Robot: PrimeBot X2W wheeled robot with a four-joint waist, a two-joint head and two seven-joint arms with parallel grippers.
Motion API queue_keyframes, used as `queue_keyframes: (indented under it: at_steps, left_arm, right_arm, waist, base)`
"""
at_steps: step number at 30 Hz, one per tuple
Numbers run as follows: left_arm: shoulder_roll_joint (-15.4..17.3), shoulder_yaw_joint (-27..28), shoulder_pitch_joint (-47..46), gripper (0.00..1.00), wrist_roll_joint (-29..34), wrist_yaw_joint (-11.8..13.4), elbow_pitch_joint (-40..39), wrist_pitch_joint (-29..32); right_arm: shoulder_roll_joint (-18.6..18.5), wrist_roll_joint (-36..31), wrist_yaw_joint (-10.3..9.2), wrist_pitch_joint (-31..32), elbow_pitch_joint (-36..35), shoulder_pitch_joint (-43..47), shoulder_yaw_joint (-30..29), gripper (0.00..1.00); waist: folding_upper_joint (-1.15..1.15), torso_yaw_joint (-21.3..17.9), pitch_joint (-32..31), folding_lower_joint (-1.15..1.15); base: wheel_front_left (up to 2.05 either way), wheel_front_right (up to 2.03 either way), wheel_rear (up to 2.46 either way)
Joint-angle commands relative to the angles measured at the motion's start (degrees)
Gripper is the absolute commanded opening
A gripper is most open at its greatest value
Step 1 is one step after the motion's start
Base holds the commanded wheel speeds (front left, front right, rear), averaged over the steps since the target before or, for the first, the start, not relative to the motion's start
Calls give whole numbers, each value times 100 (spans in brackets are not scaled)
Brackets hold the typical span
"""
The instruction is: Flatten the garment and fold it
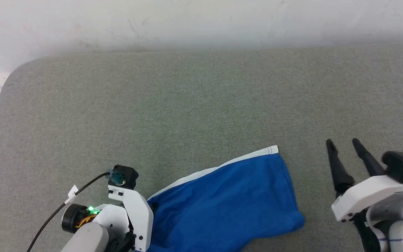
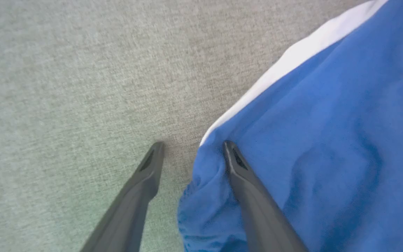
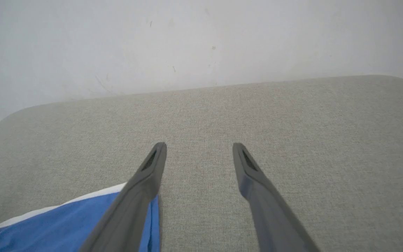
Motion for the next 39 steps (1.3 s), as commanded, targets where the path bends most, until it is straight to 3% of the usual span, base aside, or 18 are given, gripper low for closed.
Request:
queue_keyframes:
  at_steps: [1,9,22,23,24,25,27,28,29,36,39]
  left_arm:
    - [-35,-184,179,0,-81,-86,143,241]
    - [-100,-238,89,0,-102,-138,20,139]
    - [-231,-348,-144,0,-130,-247,-94,27]
    - [-237,-354,-148,0,-140,-254,-98,25]
    - [-245,-351,-153,0,-153,-261,-108,5]
    - [-245,-351,-153,0,-153,-261,-108,5]
    - [-251,-355,-165,0,-167,-275,-121,-21]
    - [-257,-352,-185,0,-185,-303,-138,-67]
    - [-256,-352,-190,0,-195,-315,-135,-80]
    - [-196,-210,-402,0,-140,-444,-246,-607]
    - [-191,98,-836,0,-180,-566,-390,-1184]
  right_arm:
    - [5,-151,-5,72,40,-82,95,100]
    - [5,-956,-5,763,699,-729,843,100]
    - [5,-1172,-5,2837,2484,-2020,1261,100]
    - [5,-1176,-5,3055,2557,-2061,1279,95]
    - [5,-1182,-5,3223,2593,-2102,1294,84]
    - [5,-1182,-5,3223,2593,-2102,1294,84]
    - [5,-1221,-5,3426,2603,-2182,1307,44]
    - [5,-1230,-5,3529,2607,-2248,1331,12]
    - [5,-1220,-5,3560,2613,-2279,1347,0]
    - [5,-1028,-5,3278,2447,-2500,1485,0]
    - [5,-902,-5,2878,2206,-2730,1467,0]
  waist:
    - [-1,13,21,0]
    - [-1,141,154,0]
    - [-1,402,390,0]
    - [-1,413,395,0]
    - [-1,423,402,0]
    - [-1,423,402,0]
    - [-1,437,420,0]
    - [-1,445,433,0]
    - [-1,444,436,0]
    - [-1,389,428,0]
    - [-1,334,445,0]
  base:
    - [0,0,0]
    - [0,0,0]
    - [0,0,0]
    - [0,0,0]
    - [0,0,0]
    - [0,0,0]
    - [0,0,0]
    - [0,0,0]
    - [0,0,0]
    - [0,0,0]
    - [0,0,0]
